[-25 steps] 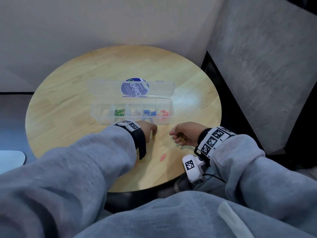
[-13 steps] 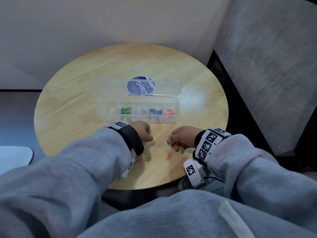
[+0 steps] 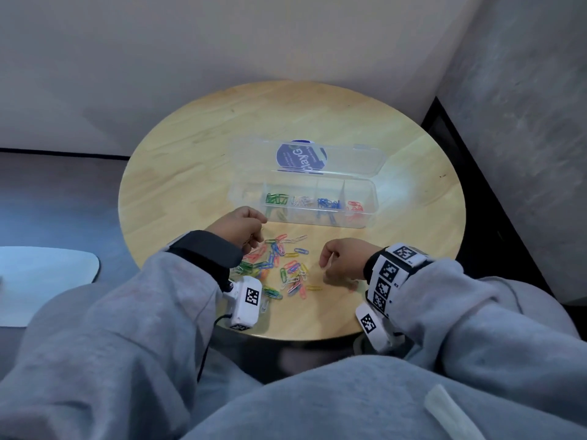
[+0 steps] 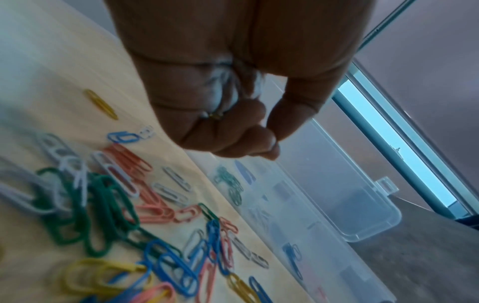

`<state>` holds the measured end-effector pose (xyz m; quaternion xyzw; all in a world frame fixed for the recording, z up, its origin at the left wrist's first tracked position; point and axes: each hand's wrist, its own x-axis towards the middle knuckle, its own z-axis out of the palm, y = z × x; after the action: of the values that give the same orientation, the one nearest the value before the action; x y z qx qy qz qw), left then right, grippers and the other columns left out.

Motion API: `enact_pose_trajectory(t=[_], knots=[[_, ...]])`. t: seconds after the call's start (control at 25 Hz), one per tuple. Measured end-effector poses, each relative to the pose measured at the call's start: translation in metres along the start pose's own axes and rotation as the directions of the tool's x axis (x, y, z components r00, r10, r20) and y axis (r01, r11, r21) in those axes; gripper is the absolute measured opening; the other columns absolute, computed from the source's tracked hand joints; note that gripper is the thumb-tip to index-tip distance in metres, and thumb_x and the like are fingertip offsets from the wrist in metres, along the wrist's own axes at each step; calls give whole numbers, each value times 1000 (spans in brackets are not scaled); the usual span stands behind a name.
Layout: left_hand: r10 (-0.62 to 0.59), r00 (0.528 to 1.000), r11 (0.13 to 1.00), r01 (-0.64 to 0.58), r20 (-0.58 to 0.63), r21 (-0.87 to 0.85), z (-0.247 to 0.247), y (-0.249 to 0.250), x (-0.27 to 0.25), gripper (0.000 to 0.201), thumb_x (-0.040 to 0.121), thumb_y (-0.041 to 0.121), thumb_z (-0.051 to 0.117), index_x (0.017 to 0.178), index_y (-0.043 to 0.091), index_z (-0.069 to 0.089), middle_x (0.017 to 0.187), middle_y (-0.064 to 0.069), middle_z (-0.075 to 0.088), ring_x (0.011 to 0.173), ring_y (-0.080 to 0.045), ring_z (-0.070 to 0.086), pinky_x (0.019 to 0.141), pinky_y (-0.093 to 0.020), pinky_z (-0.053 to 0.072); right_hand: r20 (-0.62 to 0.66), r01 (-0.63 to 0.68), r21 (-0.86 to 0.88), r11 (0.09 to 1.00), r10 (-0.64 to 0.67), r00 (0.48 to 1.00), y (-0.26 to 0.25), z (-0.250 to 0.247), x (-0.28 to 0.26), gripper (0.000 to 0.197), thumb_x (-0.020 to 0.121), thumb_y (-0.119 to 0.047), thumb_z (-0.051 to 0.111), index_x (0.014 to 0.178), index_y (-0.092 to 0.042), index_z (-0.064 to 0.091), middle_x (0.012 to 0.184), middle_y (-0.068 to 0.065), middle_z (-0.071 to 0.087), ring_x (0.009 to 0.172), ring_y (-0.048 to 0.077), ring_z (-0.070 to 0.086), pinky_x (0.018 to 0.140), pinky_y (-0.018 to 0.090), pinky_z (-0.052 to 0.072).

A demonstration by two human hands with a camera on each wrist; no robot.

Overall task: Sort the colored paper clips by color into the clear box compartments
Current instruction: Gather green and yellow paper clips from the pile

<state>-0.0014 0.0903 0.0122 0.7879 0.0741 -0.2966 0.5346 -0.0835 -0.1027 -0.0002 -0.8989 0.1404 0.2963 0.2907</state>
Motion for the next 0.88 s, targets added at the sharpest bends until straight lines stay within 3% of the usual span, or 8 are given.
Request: enact_pose_trajectory(t=[0.12, 0.24, 0.4, 0.56, 0.72, 0.88], knots=[[-136, 990, 987, 132, 38, 96, -3, -2, -3, 31, 89, -5, 31, 70, 11, 50, 61, -6, 39, 48, -15, 31, 33, -14, 22, 18, 46, -262, 964, -43, 999, -9, 12, 4, 28, 71, -21, 67, 89, -32, 49, 74, -9, 52, 64, 15, 53, 61, 28, 47], [-258, 963, 929, 225, 77, 294, 0, -4, -3, 33, 94, 3, 42, 61, 9, 40, 61, -3, 32, 51, -14, 25, 47, -21, 20, 66, 117, -341, 933, -101, 993, -14, 17, 10, 45, 70, -25, 75, 100, -29, 42, 77, -6, 51, 76, 20, 54, 72, 33, 49], [-94, 994, 785, 39, 56, 619, -8, -14, 0, 23, 86, 15, 58, 67, 8, 48, 59, -4, 39, 55, -19, 34, 53, -24, 26, 33, 170, -373, 912, -170, 985, -17, 20, 14, 42, 72, -25, 75, 100, -29, 43, 77, -6, 49, 79, 21, 51, 72, 29, 43], [-54, 997, 732, 3, 54, 681, -8, -22, -4, 27, 82, 14, 60, 57, 16, 50, 62, -2, 48, 66, -22, 46, 62, -24, 37, -31, 158, -312, 937, -176, 984, -18, 21, 15, 32, 76, -26, 72, 95, -29, 47, 68, -10, 43, 78, 20, 49, 68, 25, 38], [-18, 999, 638, -19, 40, 770, -2, -27, -11, 8, 80, 12, 59, 77, 20, 63, 78, 1, 60, 77, -19, 55, 66, -23, 42, -38, 190, -328, 925, -214, 976, -21, 19, 16, 26, 80, -24, 68, 104, -24, 57, 67, -12, 39, 79, 18, 47, 68, 23, 35], [-20, 996, 638, -51, 82, 769, 0, -31, -10, 11, 77, 10, 66, 77, 21, 61, 83, 1, 62, 78, -18, 55, 66, -23, 41, -46, 203, -349, 915, -233, 971, -25, 20, 16, 28, 80, -24, 67, 106, -24, 58, 73, -10, 44, 83, 17, 47, 69, 23, 34]])
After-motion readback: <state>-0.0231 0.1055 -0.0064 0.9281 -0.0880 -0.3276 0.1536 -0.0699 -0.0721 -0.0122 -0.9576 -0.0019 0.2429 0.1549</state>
